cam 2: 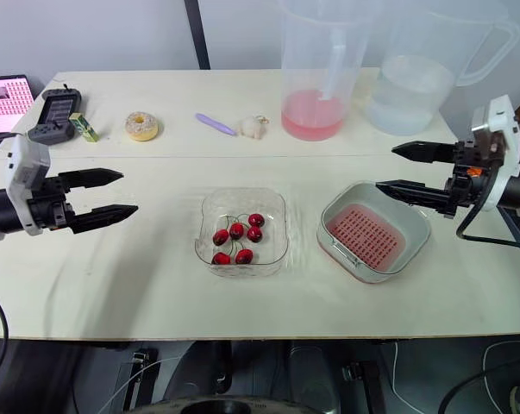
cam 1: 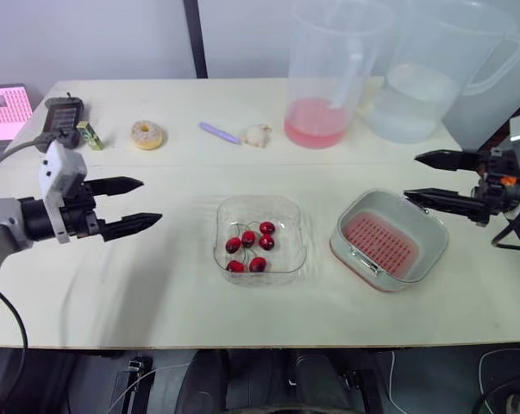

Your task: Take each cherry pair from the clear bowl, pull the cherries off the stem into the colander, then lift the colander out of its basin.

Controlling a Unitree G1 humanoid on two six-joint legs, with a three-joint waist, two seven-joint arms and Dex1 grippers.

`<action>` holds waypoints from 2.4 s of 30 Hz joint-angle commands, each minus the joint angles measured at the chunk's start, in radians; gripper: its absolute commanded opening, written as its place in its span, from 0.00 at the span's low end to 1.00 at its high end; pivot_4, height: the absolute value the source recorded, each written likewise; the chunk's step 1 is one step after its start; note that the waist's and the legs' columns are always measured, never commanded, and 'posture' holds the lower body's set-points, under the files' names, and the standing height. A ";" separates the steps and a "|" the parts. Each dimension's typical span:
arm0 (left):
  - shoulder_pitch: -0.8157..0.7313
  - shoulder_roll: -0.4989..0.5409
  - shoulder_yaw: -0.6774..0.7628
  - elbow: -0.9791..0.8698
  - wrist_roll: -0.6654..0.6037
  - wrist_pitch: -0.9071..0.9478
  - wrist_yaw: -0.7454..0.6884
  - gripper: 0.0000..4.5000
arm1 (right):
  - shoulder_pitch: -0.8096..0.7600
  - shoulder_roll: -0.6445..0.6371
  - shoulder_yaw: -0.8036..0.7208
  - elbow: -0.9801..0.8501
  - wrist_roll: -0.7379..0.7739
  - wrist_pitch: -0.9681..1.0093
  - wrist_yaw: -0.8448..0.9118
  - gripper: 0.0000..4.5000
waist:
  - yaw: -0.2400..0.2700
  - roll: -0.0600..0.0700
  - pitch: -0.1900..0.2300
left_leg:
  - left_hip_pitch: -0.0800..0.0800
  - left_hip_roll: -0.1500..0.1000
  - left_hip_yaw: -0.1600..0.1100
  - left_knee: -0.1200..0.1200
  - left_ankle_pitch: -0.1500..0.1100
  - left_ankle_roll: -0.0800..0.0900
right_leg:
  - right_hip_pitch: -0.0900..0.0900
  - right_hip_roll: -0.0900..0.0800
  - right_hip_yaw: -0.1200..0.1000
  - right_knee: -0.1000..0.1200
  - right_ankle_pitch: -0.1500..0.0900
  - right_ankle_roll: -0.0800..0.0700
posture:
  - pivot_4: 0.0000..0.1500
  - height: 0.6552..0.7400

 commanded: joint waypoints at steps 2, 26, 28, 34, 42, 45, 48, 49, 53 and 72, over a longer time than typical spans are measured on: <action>-0.021 0.008 0.039 -0.020 0.002 -0.027 0.020 1.00 | -0.032 -0.010 -0.016 0.013 -0.005 -0.023 0.022 0.98 | 0.000 0.000 0.000 | 0.000 0.000 0.000 0.000 0.000 0.000 | 0.000 0.000 0.000 0.000 0.000 0.000 | 1.00 1.00; -0.105 0.008 0.023 -0.131 -0.177 0.078 -0.074 1.00 | -0.180 -0.045 0.169 -0.316 -0.007 0.161 -0.100 0.98 | -0.011 0.001 0.000 | 0.001 0.000 0.000 0.001 0.000 0.000 | -0.001 0.002 0.001 0.005 0.000 0.000 | 1.00 1.00; -0.046 -0.019 0.050 -0.177 -0.187 0.054 -0.074 1.00 | -0.300 -0.002 0.268 -0.343 -0.001 0.220 -0.110 0.98 | -0.013 0.001 0.001 | 0.002 0.000 0.000 0.001 0.000 0.000 | -0.001 0.002 0.001 0.005 0.000 0.000 | 1.00 1.00; 0.124 -0.055 0.065 -0.227 -0.100 -0.029 -0.033 1.00 | -0.637 0.150 0.636 -0.339 -0.118 0.447 -0.146 0.98 | -0.023 0.000 0.001 | 0.000 0.001 0.000 0.002 0.000 0.000 | -0.002 0.001 0.002 0.005 0.000 0.000 | 1.00 1.00; 0.254 -0.125 0.124 -0.264 -0.126 -0.061 0.016 1.00 | -0.770 0.361 0.885 -0.268 -0.310 0.386 -0.178 0.98 | -0.021 -0.001 0.000 | -0.002 0.000 0.000 0.002 0.000 0.000 | -0.005 0.000 0.002 0.005 0.000 0.000 | 1.00 1.00; 0.286 -0.130 0.141 -0.275 -0.127 -0.057 0.033 1.00 | -0.750 0.414 0.961 -0.253 -0.369 0.371 -0.192 0.85 | -0.022 -0.001 0.000 | -0.002 0.000 0.000 0.002 0.000 0.000 | -0.005 0.001 0.001 0.007 0.000 0.000 | 1.00 1.00; 0.301 -0.128 0.151 -0.284 -0.128 -0.057 0.045 1.00 | -0.729 0.434 1.020 -0.230 -0.442 0.315 -0.194 0.60 | -0.022 -0.001 0.000 | -0.002 0.000 0.000 0.003 0.000 0.000 | -0.005 0.001 0.001 0.009 0.000 0.000 | 1.00 1.00; 0.306 -0.128 0.156 -0.288 -0.131 -0.056 0.048 1.00 | -0.724 0.441 1.030 -0.221 -0.461 0.300 -0.194 0.60 | -0.022 -0.001 0.000 | -0.002 0.000 0.000 0.003 0.000 0.000 | -0.005 0.001 0.001 0.009 0.000 0.000 | 1.00 1.00; 0.320 -0.126 0.167 -0.298 -0.136 -0.051 0.060 1.00 | -0.711 0.478 1.057 -0.181 -0.512 0.274 -0.191 0.60 | -0.028 -0.001 0.000 | -0.002 0.000 0.000 0.004 0.000 0.000 | -0.006 0.001 0.001 0.012 0.000 0.000 | 1.00 1.00; 0.262 -0.165 0.210 -0.315 -0.297 -0.009 0.167 1.00 | -0.693 0.534 1.106 -0.048 -0.767 0.060 -0.135 0.60 | -0.029 -0.001 0.000 | -0.001 0.000 -0.001 0.004 0.000 0.000 | -0.006 0.002 0.001 0.014 -0.001 -0.002 | 1.00 1.00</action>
